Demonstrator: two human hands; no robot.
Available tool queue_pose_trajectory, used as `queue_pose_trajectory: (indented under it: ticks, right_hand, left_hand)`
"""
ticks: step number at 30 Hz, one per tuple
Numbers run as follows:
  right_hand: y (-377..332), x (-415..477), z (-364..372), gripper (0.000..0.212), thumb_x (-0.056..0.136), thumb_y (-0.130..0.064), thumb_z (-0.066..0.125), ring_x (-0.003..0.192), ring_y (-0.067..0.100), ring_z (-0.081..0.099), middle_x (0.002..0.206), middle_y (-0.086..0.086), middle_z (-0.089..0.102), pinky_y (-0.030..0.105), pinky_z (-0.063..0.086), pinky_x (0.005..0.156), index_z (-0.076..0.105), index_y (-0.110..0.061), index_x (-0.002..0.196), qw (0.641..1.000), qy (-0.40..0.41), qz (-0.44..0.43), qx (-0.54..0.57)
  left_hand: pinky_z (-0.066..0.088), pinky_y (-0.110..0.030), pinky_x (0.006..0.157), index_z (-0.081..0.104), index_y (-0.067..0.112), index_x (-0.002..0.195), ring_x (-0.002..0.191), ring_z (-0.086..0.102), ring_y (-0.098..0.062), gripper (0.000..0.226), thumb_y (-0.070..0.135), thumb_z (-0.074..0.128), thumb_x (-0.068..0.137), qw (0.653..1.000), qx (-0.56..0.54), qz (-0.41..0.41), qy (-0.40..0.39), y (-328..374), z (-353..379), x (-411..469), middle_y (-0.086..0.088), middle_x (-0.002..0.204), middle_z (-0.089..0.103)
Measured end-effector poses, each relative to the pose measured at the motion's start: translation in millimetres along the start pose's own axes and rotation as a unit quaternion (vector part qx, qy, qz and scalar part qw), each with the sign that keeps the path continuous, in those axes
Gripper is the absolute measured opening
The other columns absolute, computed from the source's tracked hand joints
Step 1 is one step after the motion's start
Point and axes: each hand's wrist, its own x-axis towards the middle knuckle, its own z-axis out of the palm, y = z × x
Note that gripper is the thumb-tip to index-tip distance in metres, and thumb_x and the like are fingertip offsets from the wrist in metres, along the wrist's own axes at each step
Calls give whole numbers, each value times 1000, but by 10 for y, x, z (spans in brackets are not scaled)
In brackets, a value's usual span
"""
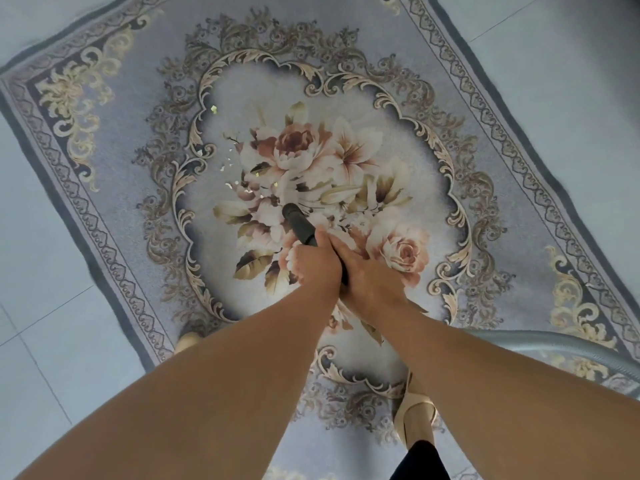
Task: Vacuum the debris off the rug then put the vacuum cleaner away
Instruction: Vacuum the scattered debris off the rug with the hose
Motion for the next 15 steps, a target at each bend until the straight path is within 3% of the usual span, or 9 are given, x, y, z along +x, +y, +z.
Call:
queue_pose_trajectory:
  ticks: [3,7,11,15]
  right_hand:
    - [-260,217,45,73,97,-33,43,88,27,67,98,2,70,38,50,70,-3,-43,152,1000,3,1,-3]
    - [-433,311,158,70,98,-37,43,82,27,65,98,6,68,31,37,57,2,-35,155,1000,-2,16,5]
    - [-333,114,207,65,99,-44,37,77,28,66,94,6,70,30,37,54,4,-33,154,1000,-9,30,3]
    - [-108,-53,195,66,99,-52,32,81,27,67,95,4,71,31,43,56,1,-35,154,1000,-9,6,-25]
  left_hand:
    - [55,-40,79,52,6,117,83,64,-28,64,62,38,90,1000,-12,1,-14,134,-241,186,-13,98,67]
    - [44,-29,59,52,5,117,70,56,-19,53,52,39,97,998,14,-15,-54,195,-405,296,-4,82,60]
    - [52,-41,87,52,2,125,91,62,-29,65,58,38,94,994,72,-26,-80,82,-374,195,-13,104,65]
    - [53,-34,79,56,5,117,86,63,-26,51,50,48,95,985,2,-80,-154,-73,-313,118,-9,92,65]
